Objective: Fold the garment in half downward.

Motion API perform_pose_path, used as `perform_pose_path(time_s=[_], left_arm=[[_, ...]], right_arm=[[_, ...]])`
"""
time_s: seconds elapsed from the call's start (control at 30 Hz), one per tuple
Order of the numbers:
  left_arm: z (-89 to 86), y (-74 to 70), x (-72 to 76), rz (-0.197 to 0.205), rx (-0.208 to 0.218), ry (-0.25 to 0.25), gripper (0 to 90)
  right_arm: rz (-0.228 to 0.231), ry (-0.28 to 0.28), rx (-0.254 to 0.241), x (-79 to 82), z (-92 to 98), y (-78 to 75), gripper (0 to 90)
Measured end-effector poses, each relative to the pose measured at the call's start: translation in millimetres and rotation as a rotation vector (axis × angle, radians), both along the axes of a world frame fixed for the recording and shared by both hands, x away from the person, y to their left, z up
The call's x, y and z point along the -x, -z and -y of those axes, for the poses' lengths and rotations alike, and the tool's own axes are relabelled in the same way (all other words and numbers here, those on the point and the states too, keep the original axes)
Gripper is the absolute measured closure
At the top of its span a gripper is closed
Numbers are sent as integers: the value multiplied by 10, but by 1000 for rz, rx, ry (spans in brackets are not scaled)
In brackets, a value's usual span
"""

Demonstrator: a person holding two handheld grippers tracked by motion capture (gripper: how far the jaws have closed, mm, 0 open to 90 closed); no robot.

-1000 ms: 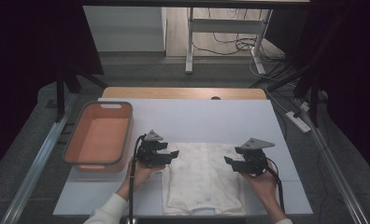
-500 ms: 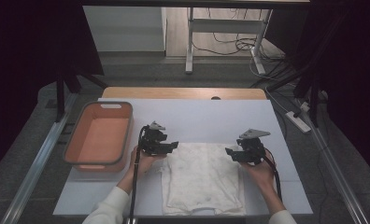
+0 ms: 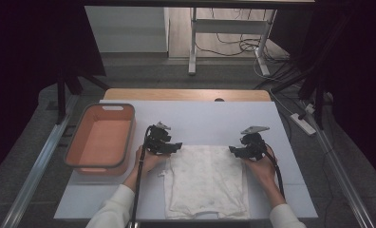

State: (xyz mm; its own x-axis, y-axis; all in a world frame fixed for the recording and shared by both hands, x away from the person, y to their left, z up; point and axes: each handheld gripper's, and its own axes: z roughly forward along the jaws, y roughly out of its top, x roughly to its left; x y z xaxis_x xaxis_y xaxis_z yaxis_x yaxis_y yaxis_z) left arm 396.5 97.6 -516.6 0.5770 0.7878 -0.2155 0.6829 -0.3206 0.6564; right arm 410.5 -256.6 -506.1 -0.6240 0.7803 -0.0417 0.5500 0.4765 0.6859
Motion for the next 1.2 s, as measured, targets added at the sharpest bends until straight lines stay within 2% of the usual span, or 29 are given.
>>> perform_pose_path(time_s=[0.23, 0.33, 0.4, 0.47, 0.57, 0.7, 0.73, 0.87, 1.03, 1.2], left_arm=[[-32, 89, -26, -26, -36, -3, 395], [-25, 138, -30, -41, -46, 9, 432], [-20, 148, -15, -26, -52, 9, 457], [-15, 156, 3, -24, -42, 12, 524], [9, 171, 44, -16, -31, 32, 675], [39, 163, 70, -37, -21, 74, 838], [42, 161, 72, -34, -24, 77, 849], [29, 138, 77, -22, -12, 71, 860], [-9, 70, 90, 14, 30, 50, 863], [-24, 12, 103, 34, 66, 36, 863]], right_arm=[[-31, 14, 15, -40, 44, 56, 362], [-42, 10, 24, -42, 44, 76, 395], [-48, 4, 20, -40, 40, 85, 432], [-59, -7, 6, -36, 39, 88, 496], [-69, -32, -4, -22, 31, 80, 628], [-87, -69, -12, 5, 10, 71, 804], [-88, -77, -5, 14, -1, 66, 831], [-52, -76, 33, 34, -31, 51, 854], [-1, -46, 21, 36, 13, -13, 863], [15, -35, 10, 27, 46, -47, 864]])
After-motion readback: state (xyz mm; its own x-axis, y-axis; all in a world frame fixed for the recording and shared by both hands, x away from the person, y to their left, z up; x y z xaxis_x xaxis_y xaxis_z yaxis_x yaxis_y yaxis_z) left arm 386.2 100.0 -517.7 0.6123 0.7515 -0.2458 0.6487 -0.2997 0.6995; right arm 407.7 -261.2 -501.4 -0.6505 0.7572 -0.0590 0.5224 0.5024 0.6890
